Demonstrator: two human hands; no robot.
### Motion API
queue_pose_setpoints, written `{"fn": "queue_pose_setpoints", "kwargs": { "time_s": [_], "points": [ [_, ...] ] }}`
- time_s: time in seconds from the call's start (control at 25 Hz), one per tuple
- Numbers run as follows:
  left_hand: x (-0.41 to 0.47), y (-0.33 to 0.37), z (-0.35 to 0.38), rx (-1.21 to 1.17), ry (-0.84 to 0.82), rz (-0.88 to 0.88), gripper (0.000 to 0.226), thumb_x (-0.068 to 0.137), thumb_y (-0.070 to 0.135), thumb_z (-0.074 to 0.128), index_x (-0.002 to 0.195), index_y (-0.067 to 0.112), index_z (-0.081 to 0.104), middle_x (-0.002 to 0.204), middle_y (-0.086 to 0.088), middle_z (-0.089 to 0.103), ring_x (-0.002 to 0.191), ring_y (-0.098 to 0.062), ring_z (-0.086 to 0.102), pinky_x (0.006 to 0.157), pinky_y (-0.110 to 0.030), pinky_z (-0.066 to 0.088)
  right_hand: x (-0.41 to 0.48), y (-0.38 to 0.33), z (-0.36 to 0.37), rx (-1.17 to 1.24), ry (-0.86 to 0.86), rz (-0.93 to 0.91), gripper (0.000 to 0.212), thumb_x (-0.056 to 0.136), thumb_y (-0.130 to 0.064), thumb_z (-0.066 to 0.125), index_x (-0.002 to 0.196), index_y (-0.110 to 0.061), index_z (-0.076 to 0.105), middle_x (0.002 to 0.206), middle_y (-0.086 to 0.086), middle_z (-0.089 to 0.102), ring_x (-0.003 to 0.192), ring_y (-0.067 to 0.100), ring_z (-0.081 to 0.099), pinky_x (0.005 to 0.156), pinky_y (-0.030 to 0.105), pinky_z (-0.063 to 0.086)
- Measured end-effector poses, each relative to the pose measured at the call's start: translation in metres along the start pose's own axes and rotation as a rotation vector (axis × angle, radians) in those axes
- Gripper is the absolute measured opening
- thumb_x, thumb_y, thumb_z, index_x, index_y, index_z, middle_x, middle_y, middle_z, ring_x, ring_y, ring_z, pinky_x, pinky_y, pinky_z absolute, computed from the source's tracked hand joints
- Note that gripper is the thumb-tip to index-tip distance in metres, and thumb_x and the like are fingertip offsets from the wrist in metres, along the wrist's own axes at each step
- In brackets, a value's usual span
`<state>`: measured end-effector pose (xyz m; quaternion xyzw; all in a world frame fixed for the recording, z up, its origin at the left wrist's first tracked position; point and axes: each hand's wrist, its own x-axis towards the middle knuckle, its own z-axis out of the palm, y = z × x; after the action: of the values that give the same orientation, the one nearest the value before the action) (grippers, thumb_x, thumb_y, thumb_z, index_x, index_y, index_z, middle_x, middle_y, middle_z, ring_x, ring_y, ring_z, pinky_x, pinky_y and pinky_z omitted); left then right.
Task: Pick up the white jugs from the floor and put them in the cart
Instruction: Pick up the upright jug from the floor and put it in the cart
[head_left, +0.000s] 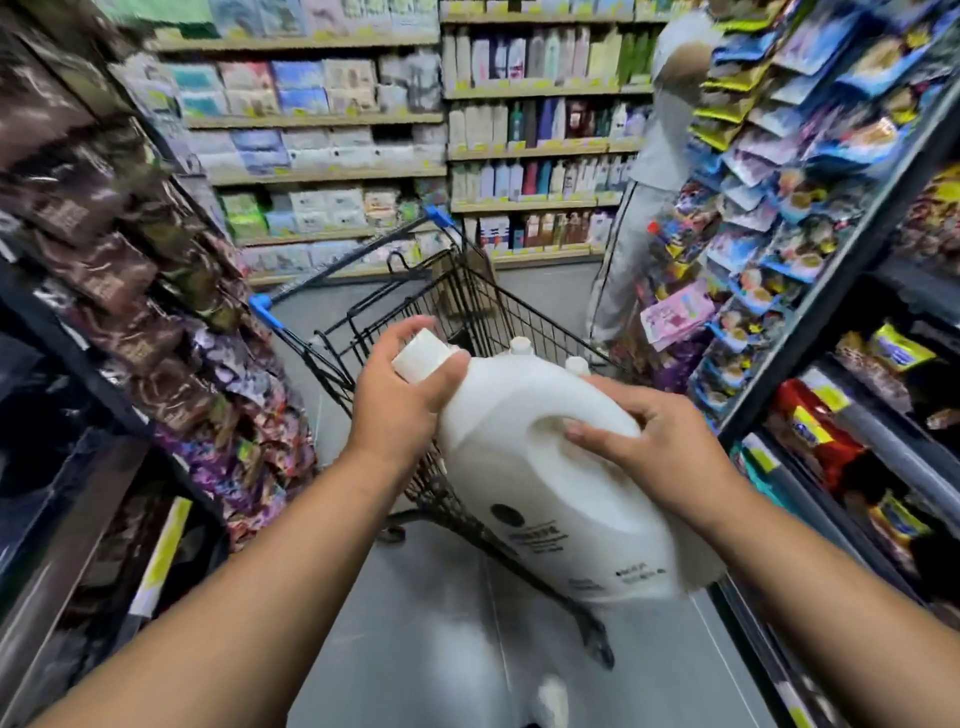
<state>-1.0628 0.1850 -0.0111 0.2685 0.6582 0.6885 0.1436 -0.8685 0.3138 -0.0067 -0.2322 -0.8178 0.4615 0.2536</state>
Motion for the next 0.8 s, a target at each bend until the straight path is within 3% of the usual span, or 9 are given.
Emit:
{"fn": "queue_pose_setpoints", "kwargs": {
  "time_s": [0.2,0.32,0.44,0.6,0.8],
  "points": [
    [0.103,-0.035,-0.001,0.023,0.107,-0.035,0.038,0.072,0.023,0.081,0.102,0.035,0.061,0.094,-0.002,0.065,0.068,-0.003,0.058,0.064,-0.022,0.05,0.125,0.037,0.02,0.046,-0.083,0.018,0.044,0.073,-0.024,0.081,0.109,-0.045,0.066,0.099,-0.037,0.065,0.095,-0.015,0.062,0.086,0.009,0.047],
    [0.158,-0.058,-0.008,0.05,0.157,-0.092,0.039,0.066,0.031,0.081,0.1,0.037,0.063,0.102,-0.009,0.067,0.074,-0.01,0.06,0.069,-0.027,0.052,0.187,0.058,0.041,0.068,-0.175,0.05,0.043,0.076,-0.022,0.079,0.099,-0.053,0.061,0.087,-0.043,0.064,0.086,-0.017,0.062,0.075,0.004,0.046],
    [0.193,-0.079,-0.012,0.095,0.139,-0.122,0.036,0.072,0.027,0.083,0.099,0.039,0.062,0.106,-0.006,0.065,0.081,-0.015,0.06,0.072,-0.028,0.054,0.219,0.074,0.06,0.078,-0.184,0.089,0.037,0.079,-0.021,0.078,0.102,-0.046,0.065,0.089,-0.041,0.065,0.08,-0.018,0.061,0.068,0.004,0.043],
    [0.272,-0.126,-0.009,0.132,0.033,-0.246,0.04,0.068,0.037,0.081,0.103,0.037,0.063,0.105,-0.005,0.065,0.085,-0.021,0.061,0.078,-0.043,0.056,0.279,0.114,0.09,0.113,-0.118,0.239,0.033,0.079,-0.025,0.078,0.111,-0.027,0.073,0.104,-0.019,0.073,0.091,-0.002,0.068,0.074,0.015,0.052],
    [0.343,-0.177,0.02,0.161,-0.104,-0.314,0.034,0.078,0.021,0.079,0.104,0.032,0.061,0.097,0.007,0.06,0.086,-0.017,0.059,0.075,-0.031,0.053,0.324,0.162,0.11,0.097,-0.028,0.43,0.032,0.078,-0.028,0.079,0.109,-0.029,0.073,0.107,-0.015,0.072,0.089,-0.005,0.066,0.073,0.011,0.047]
  ]
}}
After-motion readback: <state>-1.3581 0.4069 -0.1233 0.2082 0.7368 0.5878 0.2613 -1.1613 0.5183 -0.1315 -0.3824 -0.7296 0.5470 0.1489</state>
